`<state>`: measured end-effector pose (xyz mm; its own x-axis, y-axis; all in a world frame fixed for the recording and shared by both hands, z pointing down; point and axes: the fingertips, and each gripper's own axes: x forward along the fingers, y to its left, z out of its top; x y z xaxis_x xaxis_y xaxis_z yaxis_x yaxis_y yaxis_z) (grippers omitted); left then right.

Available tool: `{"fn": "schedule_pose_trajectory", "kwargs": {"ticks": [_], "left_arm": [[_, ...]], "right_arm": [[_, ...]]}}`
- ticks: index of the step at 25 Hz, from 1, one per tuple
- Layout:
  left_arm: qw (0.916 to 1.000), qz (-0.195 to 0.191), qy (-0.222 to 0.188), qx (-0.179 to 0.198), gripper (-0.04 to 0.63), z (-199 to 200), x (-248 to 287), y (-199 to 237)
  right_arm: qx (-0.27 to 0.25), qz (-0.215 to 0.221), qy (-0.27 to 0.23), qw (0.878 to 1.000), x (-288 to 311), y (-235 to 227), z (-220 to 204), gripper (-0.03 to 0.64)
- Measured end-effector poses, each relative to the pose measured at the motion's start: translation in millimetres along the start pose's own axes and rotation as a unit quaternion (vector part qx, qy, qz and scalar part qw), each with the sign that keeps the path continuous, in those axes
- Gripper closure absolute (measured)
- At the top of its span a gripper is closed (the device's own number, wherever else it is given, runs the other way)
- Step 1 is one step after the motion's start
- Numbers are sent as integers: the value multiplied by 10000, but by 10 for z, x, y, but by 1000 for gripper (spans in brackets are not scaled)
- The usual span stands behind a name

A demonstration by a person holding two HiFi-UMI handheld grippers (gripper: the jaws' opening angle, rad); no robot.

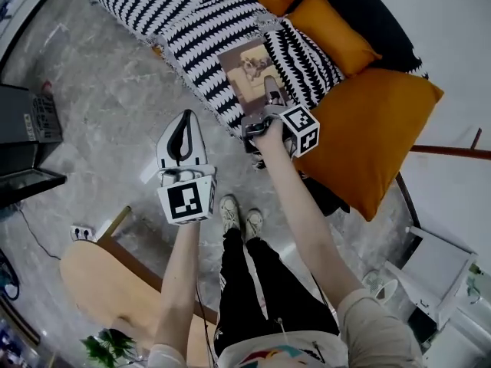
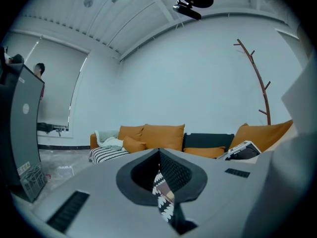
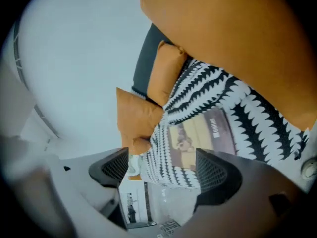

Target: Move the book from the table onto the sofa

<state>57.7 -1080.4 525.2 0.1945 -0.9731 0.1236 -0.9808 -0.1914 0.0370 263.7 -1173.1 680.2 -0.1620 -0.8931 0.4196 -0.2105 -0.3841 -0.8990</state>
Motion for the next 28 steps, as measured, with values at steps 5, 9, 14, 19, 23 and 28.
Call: {"fn": "schedule_pose_trajectory", "kwargs": {"ticks": [5, 9, 14, 19, 23, 28], "left_arm": [[9994, 118, -305, 96, 589, 963, -60, -4], [9982, 160, -552, 143, 589, 1852, -173, -57], [9930, 213, -1077, 440, 589, 2998, -439, -97], [9897, 135, -1251, 681, 589, 3648, -1014, -361], [9871, 138, -1389, 784, 589, 3901, -1431, -539], [9826, 221, -1607, 909, 589, 4014, -1875, -703]], "right_arm": [[-115, 974, 168, 9950, -365, 1304, 48, 210], [-512, 1587, 339, 9854, -842, 2410, 42, 420], [-1467, 2624, 582, 9520, -1608, 3727, -124, 604], [-2249, 3507, 689, 9065, -2705, 4348, -216, 604], [-2922, 4198, 656, 8568, -3549, 4602, -241, 604], [-3675, 4412, 541, 8169, -4292, 4467, -249, 604]]}}
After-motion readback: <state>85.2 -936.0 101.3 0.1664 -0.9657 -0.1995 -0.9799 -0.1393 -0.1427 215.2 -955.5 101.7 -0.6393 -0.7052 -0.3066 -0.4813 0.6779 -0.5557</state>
